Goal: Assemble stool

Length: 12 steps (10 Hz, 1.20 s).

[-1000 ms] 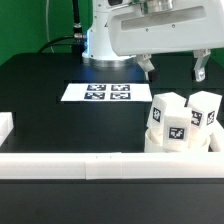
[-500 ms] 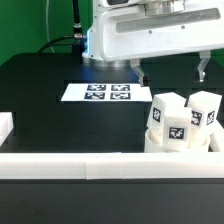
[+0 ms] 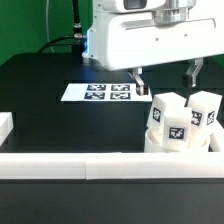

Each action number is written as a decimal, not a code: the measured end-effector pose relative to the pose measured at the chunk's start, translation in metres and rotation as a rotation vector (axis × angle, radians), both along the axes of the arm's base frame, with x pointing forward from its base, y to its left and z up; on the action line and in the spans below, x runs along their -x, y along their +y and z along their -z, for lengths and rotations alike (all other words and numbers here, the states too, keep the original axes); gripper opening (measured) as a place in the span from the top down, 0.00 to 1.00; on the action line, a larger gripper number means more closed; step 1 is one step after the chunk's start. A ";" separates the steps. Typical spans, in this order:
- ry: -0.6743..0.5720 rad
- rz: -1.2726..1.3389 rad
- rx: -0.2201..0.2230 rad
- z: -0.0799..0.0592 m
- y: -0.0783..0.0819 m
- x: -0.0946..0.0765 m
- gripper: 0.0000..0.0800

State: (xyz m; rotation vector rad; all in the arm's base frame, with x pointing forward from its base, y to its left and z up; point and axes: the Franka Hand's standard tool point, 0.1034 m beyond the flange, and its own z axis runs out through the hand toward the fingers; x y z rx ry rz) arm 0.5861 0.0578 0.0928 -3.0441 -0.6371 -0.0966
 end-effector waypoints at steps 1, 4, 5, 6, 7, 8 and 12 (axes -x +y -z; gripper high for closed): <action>0.001 -0.057 0.007 0.002 -0.002 0.001 0.19; 0.003 -0.138 0.020 0.004 -0.007 -0.001 0.19; -0.002 -0.135 0.020 0.003 -0.008 -0.004 0.19; -0.006 -0.133 0.022 0.003 -0.009 -0.009 0.19; -0.008 -0.131 0.025 0.005 -0.011 -0.013 0.19; -0.007 -0.130 0.027 0.008 -0.012 -0.014 0.19; -0.003 -0.077 0.021 0.010 -0.005 -0.013 0.22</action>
Offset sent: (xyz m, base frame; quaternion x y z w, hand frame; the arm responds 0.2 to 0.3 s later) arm 0.0095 0.0015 0.0007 0.0071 -0.0060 -0.0720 0.9974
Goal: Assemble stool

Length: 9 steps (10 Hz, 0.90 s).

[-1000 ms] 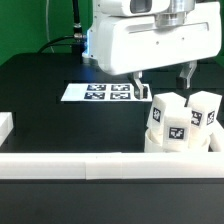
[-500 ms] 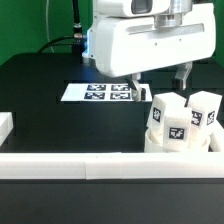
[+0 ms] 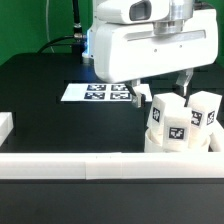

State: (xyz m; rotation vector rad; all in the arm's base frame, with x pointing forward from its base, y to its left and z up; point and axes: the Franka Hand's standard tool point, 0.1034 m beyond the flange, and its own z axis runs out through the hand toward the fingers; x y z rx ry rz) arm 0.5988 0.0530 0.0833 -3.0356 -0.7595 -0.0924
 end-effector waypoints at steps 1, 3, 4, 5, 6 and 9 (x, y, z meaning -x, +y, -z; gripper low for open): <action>0.000 0.006 -0.001 0.000 0.001 0.000 0.45; 0.001 0.009 -0.001 0.001 0.000 0.000 0.58; 0.001 0.017 -0.001 0.001 -0.001 0.000 0.58; 0.002 0.037 -0.002 0.001 -0.001 0.000 0.58; 0.002 0.039 -0.002 0.001 -0.001 0.000 0.58; 0.004 0.282 -0.017 -0.001 -0.003 0.001 0.58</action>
Offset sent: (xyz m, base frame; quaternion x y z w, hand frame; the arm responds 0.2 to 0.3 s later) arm 0.0000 0.0000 0.0000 0.0000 0.0000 0.0000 1.0000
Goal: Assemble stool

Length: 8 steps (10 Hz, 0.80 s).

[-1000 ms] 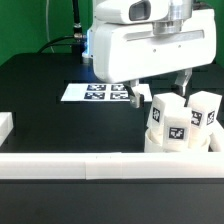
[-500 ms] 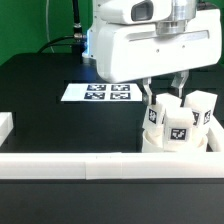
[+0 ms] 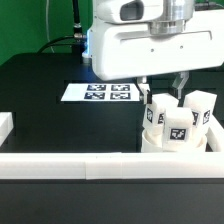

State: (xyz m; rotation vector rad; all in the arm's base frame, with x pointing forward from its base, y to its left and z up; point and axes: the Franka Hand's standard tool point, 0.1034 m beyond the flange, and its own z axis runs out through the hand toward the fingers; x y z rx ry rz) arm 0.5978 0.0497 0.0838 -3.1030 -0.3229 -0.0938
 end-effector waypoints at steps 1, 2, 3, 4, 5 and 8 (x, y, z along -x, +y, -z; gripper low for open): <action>-0.008 0.092 -0.004 0.000 0.002 0.001 0.58; 0.000 0.248 -0.018 0.002 0.004 0.003 0.58; -0.002 0.375 -0.034 0.003 0.003 0.002 0.58; -0.009 0.477 -0.047 0.003 0.003 0.002 0.58; -0.006 0.601 -0.069 0.003 0.001 0.002 0.58; 0.000 0.800 -0.093 0.003 0.006 0.003 0.58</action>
Offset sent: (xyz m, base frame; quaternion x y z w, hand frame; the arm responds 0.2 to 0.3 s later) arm -0.0075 0.0059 -0.0155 0.0238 0.0067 0.2792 0.9599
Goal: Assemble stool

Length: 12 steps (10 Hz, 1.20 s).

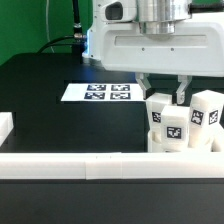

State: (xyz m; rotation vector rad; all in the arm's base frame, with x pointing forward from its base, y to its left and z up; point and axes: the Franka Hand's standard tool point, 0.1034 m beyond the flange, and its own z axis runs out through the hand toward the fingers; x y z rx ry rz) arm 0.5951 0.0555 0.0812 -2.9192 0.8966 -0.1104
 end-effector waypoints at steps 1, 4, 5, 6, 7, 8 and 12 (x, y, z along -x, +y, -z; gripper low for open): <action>0.006 0.083 -0.009 0.000 0.000 0.000 0.58; 0.019 0.281 -0.029 0.000 0.000 0.001 0.58; 0.026 0.434 -0.049 0.001 0.004 0.004 0.58; 0.034 0.554 -0.066 0.002 0.008 0.008 0.58; 0.040 0.677 -0.087 0.002 0.010 0.009 0.58; 0.047 0.833 -0.120 0.002 0.010 0.010 0.58; 0.085 1.162 -0.194 0.003 0.010 0.011 0.58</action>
Offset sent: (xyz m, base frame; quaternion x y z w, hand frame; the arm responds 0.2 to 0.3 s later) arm 0.0000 0.0000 0.0000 0.0000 0.0000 0.1938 0.9810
